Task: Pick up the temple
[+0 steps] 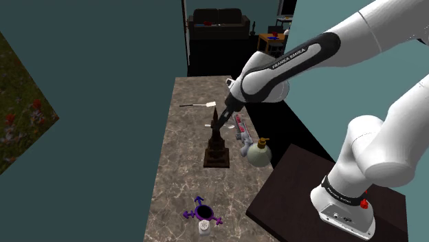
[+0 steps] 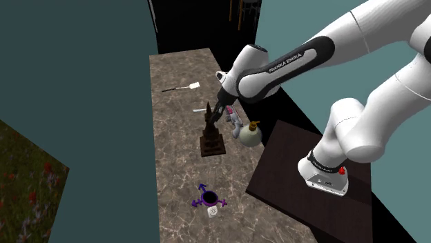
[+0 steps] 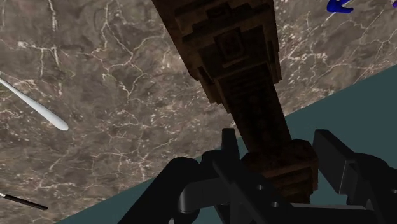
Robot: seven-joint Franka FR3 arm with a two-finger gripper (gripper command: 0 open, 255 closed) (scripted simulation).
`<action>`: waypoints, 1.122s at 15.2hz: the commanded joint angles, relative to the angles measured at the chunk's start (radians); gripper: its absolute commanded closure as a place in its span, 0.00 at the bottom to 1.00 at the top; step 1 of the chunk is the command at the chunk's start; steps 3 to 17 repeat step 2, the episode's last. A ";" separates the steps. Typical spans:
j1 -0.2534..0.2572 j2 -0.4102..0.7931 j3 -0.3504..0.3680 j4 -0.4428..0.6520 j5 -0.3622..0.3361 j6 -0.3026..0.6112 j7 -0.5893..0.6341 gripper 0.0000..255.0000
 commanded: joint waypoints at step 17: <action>-0.009 -0.015 0.005 0.006 -0.021 -0.018 0.019 1.00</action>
